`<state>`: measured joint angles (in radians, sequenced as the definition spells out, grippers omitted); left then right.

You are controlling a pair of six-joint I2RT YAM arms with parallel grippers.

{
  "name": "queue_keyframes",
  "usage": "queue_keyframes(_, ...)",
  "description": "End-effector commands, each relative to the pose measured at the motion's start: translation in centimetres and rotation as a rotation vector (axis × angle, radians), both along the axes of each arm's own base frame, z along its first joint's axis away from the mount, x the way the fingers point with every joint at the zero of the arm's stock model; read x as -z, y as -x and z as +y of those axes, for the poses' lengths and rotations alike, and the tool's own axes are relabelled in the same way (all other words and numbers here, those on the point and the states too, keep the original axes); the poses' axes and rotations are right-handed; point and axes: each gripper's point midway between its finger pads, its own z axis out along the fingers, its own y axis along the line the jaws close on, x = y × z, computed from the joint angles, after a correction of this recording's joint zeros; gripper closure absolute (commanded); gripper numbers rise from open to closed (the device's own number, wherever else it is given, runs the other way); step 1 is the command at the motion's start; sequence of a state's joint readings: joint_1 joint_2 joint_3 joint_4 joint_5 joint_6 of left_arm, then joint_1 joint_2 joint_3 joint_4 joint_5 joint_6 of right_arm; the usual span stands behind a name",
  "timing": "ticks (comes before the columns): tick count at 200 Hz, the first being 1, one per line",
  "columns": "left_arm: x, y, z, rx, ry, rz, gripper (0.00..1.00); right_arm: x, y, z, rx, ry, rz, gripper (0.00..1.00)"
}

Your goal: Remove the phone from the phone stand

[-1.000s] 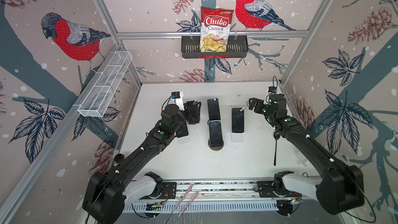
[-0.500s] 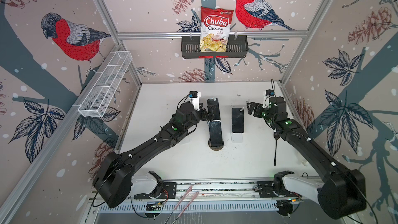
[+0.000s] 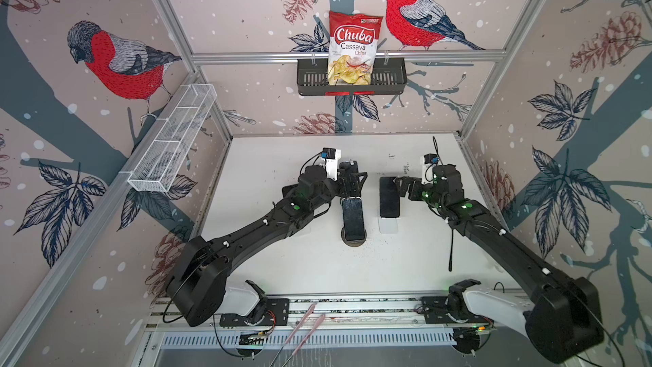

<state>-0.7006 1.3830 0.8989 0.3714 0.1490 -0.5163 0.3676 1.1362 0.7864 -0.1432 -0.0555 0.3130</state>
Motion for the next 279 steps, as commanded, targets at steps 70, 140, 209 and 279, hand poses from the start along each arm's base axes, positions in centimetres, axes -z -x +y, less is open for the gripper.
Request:
queue_keyframes(70, -0.9, -0.4, 0.1, -0.024, 0.015, -0.027, 0.02, 2.0, 1.3, 0.7, 0.117, 0.105, 0.075, 0.01)
queue_keyframes(140, -0.2, -0.1, 0.3, -0.027, 0.007, -0.011, 0.02, 4.1, 1.7, 3.4, 0.105, 0.161, 0.127, 0.01)
queue_keyframes(209, 0.2, 0.2, 0.5, -0.026, 0.001, -0.008, 0.02, 5.0, 1.7, 5.0, 0.087, 0.199, 0.146, 0.01)
queue_keyframes(279, 0.4, 0.3, 0.7, -0.029, -0.009, -0.015, 0.02, 6.3, 1.9, 5.0, 0.124, 0.224, 0.175, 0.03)
